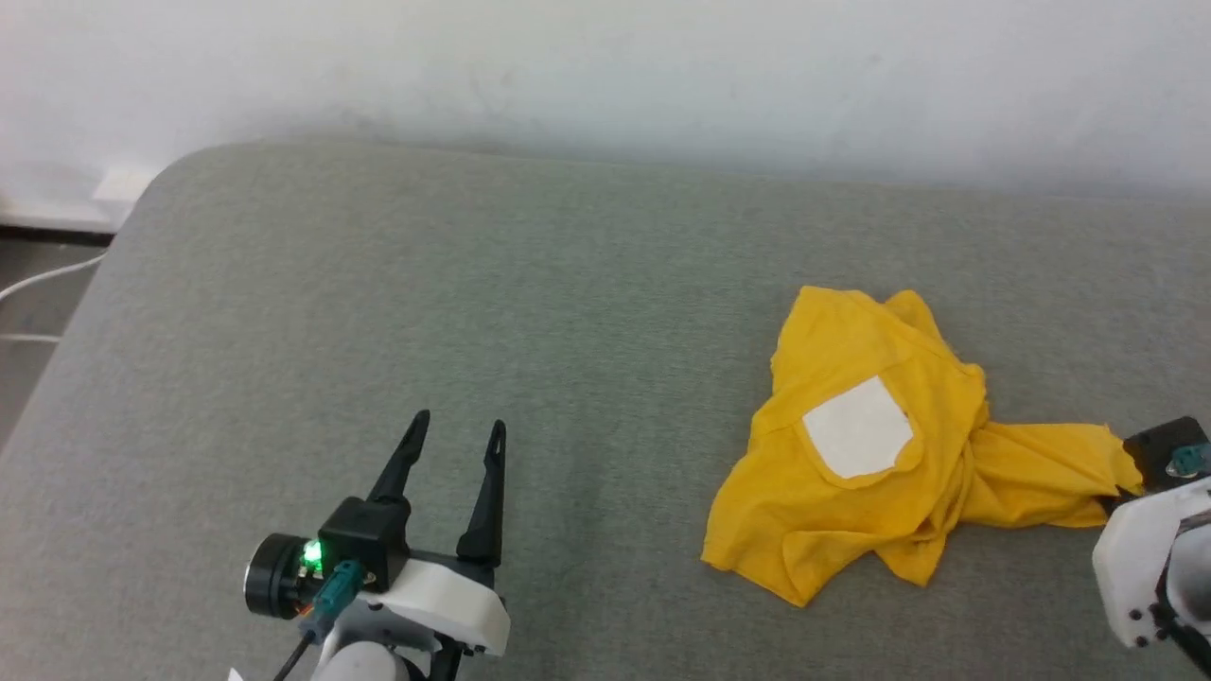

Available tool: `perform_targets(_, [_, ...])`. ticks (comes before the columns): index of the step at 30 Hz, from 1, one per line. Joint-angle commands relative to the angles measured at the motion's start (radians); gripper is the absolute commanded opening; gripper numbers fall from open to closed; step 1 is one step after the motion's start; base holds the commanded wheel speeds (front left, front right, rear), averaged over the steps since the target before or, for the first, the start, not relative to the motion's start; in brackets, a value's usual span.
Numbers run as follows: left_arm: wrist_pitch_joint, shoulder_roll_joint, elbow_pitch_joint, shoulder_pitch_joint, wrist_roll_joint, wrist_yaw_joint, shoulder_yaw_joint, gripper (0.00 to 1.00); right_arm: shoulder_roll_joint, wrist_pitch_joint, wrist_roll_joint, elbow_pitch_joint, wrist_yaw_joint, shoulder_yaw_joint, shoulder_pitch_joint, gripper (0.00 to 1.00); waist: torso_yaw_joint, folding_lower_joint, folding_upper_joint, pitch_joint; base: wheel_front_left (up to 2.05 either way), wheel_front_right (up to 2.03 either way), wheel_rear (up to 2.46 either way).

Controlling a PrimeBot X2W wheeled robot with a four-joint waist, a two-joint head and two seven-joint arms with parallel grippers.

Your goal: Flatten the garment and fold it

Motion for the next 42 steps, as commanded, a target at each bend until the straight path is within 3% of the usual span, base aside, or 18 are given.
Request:
perform_targets(1, [-0.004, 0.0, 0.001, 0.005, 0.007, -0.007, -0.002, 1.0, 0.025, -0.009, -0.004, -0.016, -0.002, -0.009, 0.003, 1.0, -0.058, 0.0, 0.0, -0.014, 0.0, 0.0, 0.0])
perform_targets(6, [0.026, 0.0, 0.019, -0.009, 0.006, -0.04, -0.039, 1.0, 0.146, -0.068, -0.04, -0.166, -0.002, -0.135, 0.076, 1.0, -0.114, 0.0, 0.0, -0.014, 0.0, 0.0, 0.0])
perform_targets(9, [0.096, -0.009, 0.018, -0.011, 0.002, -0.063, -0.082, 1.0, 0.212, -0.091, -0.06, -0.281, -0.002, -0.191, 0.125, 1.0, -0.147, 0.0, 0.0, -0.012, 0.0, 0.0, 0.0])
perform_targets(15, [0.302, -0.032, 0.004, -0.025, -0.028, -0.161, -0.204, 1.0, 0.342, -0.116, -0.087, -0.461, -0.002, -0.277, 0.216, 1.0, -0.208, 0.0, 0.0, 0.007, 0.0, 0.0, 0.0])
perform_targets(22, [0.448, -0.056, 0.054, -0.09, -0.045, -0.198, -0.269, 1.0, 0.414, -0.128, -0.148, -0.479, -0.002, -0.3, 0.249, 1.0, -0.271, 0.0, 0.0, 0.046, 0.0, 0.0, 0.0])
perform_targets(29, [0.45, -0.062, 0.168, -0.163, -0.027, -0.201, -0.283, 1.0, 0.442, -0.154, -0.167, -0.452, -0.002, -0.303, 0.244, 1.0, -0.312, 0.0, 0.0, 0.091, 0.0, 0.0, 0.0])
perform_targets(33, [0.442, -0.075, 0.22, -0.171, -0.06, -0.232, -0.321, 1.0, 0.452, -0.166, -0.174, -0.429, -0.002, -0.308, 0.239, 1.0, -0.318, 0.0, 0.0, 0.1, 0.0, 0.0, 0.0])
perform_targets(34, [0.433, -0.081, 0.221, -0.17, -0.078, -0.238, -0.328, 0.48, 0.453, -0.168, -0.176, -0.422, -0.002, -0.312, 0.239, 1.0, -0.314, 0.0, 0.0, 0.1, 0.0, 0.0, 0.0])
perform_targets(35, [0.424, -0.084, 0.221, -0.17, -0.093, -0.242, -0.336, 0.05, 0.454, -0.171, -0.179, -0.415, -0.002, -0.317, 0.24, 1.0, -0.309, 0.0, 0.0, 0.097, 0.0, 0.0, 0.0])
perform_targets(36, [0.414, -0.085, 0.218, -0.17, -0.105, -0.245, -0.345, 0.0, 0.455, -0.172, -0.183, -0.408, -0.002, -0.322, 0.242, 1.0, -0.303, 0.0, 0.0, 0.092, 0.0, 0.0, 0.0])
perform_targets(40, [0.328, -0.085, 0.172, -0.172, -0.152, -0.249, -0.321, 0.0, 0.456, -0.172, -0.194, -0.385, -0.002, -0.334, 0.25, 1.0, -0.269, 0.0, 0.0, 0.059, 0.0, 0.0, 0.0])
perform_targets(42, [0.274, -0.087, 0.134, -0.166, -0.186, -0.23, -0.268, 0.0, 0.455, -0.171, -0.195, -0.378, -0.002, -0.335, 0.255, 1.0, -0.247, 0.0, 0.0, 0.038, 0.0, 0.0, 0.0])
